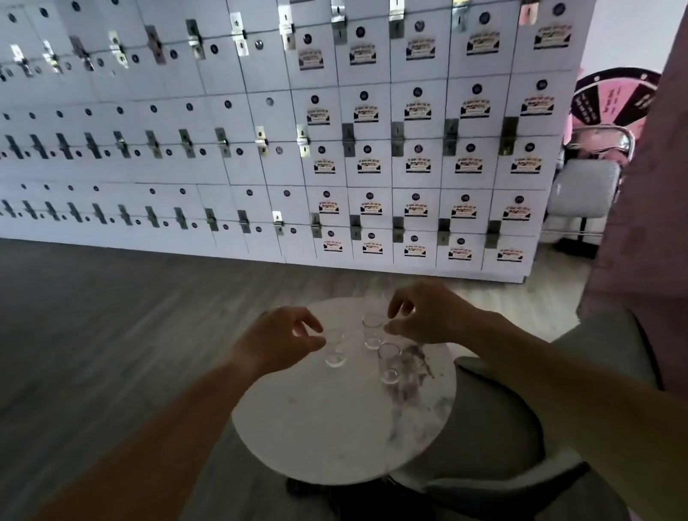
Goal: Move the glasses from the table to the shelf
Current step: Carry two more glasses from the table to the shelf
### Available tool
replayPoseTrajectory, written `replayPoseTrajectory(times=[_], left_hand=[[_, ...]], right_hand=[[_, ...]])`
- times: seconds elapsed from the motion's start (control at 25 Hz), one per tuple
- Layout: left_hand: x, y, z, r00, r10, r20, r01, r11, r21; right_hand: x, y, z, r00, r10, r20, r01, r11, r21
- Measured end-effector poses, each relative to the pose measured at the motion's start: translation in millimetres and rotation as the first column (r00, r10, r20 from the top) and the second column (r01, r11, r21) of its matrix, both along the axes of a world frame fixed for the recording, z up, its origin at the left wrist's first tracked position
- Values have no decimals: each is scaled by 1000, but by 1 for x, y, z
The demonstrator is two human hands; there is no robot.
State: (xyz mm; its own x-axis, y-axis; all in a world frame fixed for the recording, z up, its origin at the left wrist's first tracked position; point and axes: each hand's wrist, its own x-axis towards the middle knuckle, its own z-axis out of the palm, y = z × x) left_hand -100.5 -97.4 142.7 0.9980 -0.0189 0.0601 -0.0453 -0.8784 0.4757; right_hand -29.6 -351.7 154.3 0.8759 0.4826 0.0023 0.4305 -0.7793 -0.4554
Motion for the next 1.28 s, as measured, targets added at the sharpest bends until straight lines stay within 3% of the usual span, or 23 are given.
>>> replayPoseTrajectory(times=[0.2, 0.52, 0.72, 0.84, 1.08, 1.28], left_hand=[[73, 25, -50, 998, 15, -59, -15, 1000, 4], [192, 57, -169, 966, 25, -256, -33, 999, -27], [255, 66, -246, 952, -41, -303, 38, 999, -17], [280, 73, -280, 933, -120, -338, 121, 993, -18], [301, 78, -299, 951, -220, -219, 205, 975, -92], [313, 71, -256, 866, -466, -183, 450, 884, -125]], right_hand=[[63, 19, -39, 997, -24, -68, 22, 999, -30], [145, 38, -161, 967, -149, -208, 119, 982, -148], [173, 48, -243, 894, -285, -346, 262, 958, -114], [181, 51, -279, 872, -358, -335, 327, 934, -146], [188, 60, -295, 892, -402, -206, 391, 916, -96], [190, 54, -254, 880, -429, -202, 423, 903, -78]])
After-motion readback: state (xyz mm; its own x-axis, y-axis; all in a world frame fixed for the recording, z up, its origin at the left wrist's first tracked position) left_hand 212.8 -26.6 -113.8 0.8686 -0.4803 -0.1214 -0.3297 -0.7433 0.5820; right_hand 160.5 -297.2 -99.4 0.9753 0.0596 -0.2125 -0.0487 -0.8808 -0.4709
